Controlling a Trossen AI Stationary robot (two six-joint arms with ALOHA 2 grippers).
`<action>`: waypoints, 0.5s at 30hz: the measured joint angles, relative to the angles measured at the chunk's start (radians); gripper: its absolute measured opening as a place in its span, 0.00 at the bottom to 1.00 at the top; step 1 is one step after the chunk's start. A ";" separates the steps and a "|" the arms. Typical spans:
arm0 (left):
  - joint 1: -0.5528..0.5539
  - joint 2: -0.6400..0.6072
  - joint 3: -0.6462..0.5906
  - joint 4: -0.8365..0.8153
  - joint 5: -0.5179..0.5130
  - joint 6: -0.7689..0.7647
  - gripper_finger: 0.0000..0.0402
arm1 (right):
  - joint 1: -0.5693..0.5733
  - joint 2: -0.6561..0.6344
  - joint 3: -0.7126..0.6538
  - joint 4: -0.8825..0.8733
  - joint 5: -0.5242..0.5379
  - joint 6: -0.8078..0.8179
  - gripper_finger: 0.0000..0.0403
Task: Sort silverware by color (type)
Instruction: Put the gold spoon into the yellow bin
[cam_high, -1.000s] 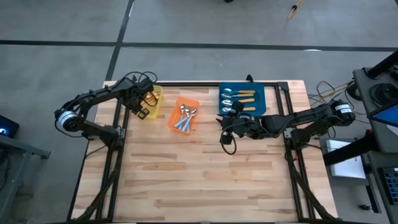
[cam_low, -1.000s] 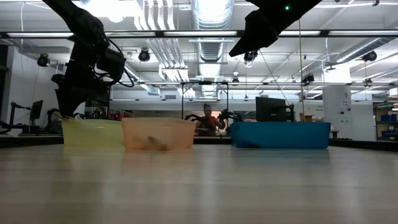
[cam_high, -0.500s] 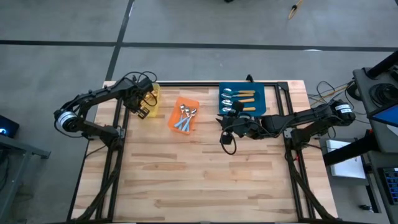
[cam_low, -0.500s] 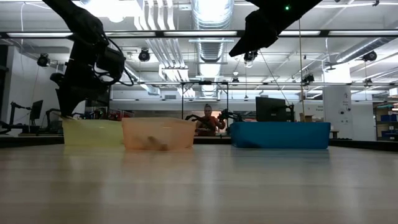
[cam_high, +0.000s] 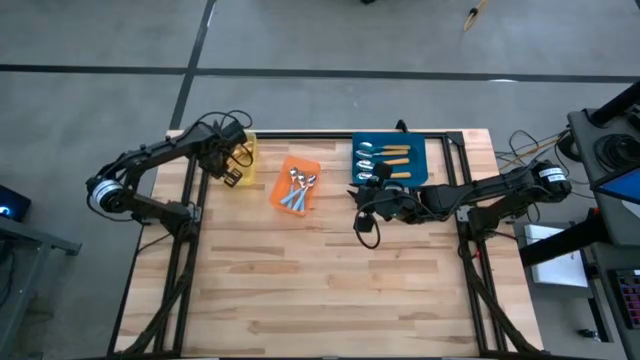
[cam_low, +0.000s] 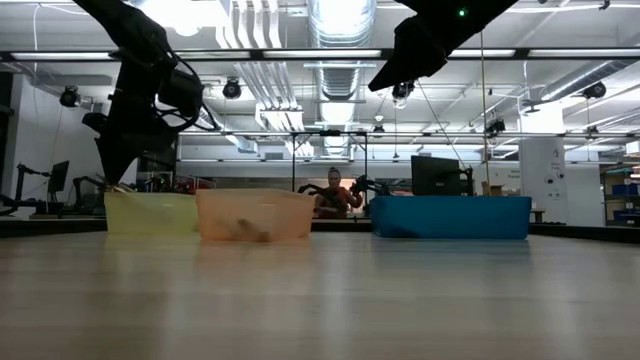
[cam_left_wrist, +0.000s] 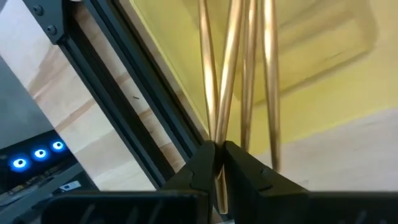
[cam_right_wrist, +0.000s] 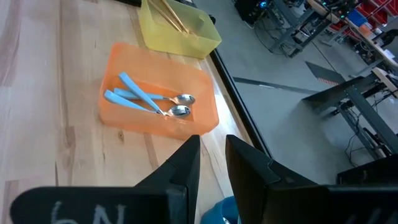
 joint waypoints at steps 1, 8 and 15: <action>0.000 0.000 0.005 -0.004 0.008 -0.005 0.03 | 0.000 0.000 0.000 0.000 0.000 0.000 0.17; -0.005 0.000 0.017 -0.021 0.031 -0.032 0.03 | 0.000 0.000 0.000 0.000 0.000 0.000 0.17; -0.020 0.000 0.017 -0.021 0.066 -0.034 0.03 | 0.000 0.000 0.000 0.000 0.000 0.000 0.17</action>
